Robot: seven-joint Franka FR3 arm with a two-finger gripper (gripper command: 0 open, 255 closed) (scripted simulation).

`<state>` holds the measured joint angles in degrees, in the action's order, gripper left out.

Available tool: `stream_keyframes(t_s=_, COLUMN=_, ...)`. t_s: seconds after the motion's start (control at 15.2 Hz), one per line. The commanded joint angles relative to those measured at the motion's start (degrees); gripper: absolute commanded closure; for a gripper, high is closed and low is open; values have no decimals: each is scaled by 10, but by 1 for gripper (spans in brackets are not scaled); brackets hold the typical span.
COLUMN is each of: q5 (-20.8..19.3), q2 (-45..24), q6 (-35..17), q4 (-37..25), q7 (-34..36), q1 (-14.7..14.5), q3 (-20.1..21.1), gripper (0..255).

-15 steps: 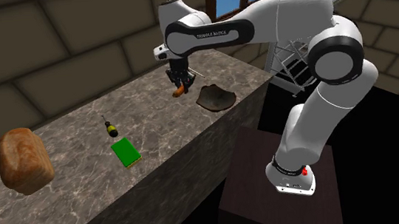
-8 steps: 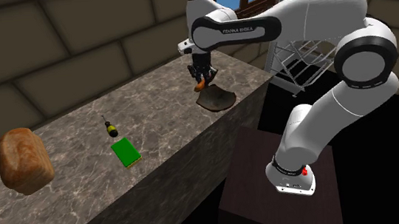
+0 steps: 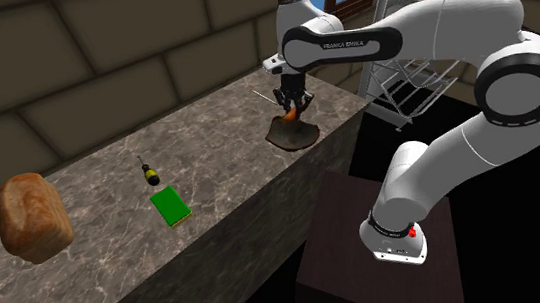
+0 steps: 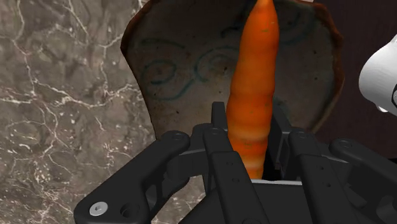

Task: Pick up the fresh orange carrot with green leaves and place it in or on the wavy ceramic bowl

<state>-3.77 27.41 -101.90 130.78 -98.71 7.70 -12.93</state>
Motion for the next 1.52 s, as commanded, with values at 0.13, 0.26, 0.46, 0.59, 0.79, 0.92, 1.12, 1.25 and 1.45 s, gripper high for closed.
stream_keyframes(t_s=0.13, q5=-1, q2=-1, q6=-32, q4=31, q7=0, q1=1, q3=-2, gripper=255)
stream_keyframes(t_s=0.26, q5=-2, q2=-3, q6=-48, q4=45, q7=-1, q1=1, q3=-3, gripper=255)
stream_keyframes(t_s=0.46, q5=-3, q2=-7, q6=-72, q4=65, q7=-2, q1=2, q3=-5, gripper=255)
stream_keyframes(t_s=0.59, q5=-3, q2=-9, q6=-81, q4=72, q7=-2, q1=2, q3=-6, gripper=255)
stream_keyframes(t_s=0.79, q5=-3, q2=-9, q6=-81, q4=72, q7=-2, q1=2, q3=-6, gripper=255)
stream_keyframes(t_s=0.92, q5=-3, q2=-9, q6=-81, q4=72, q7=-2, q1=2, q3=-6, gripper=255)
stream_keyframes(t_s=1.12, q5=-3, q2=-9, q6=-81, q4=72, q7=-2, q1=2, q3=-6, gripper=0)
stream_keyframes(t_s=1.25, q5=-3, q2=-9, q6=-81, q4=72, q7=-2, q1=2, q3=-6, gripper=0)
stream_keyframes(t_s=1.45, q5=-3, q2=-9, q6=-81, q4=72, q7=-2, q1=2, q3=-6, gripper=0)
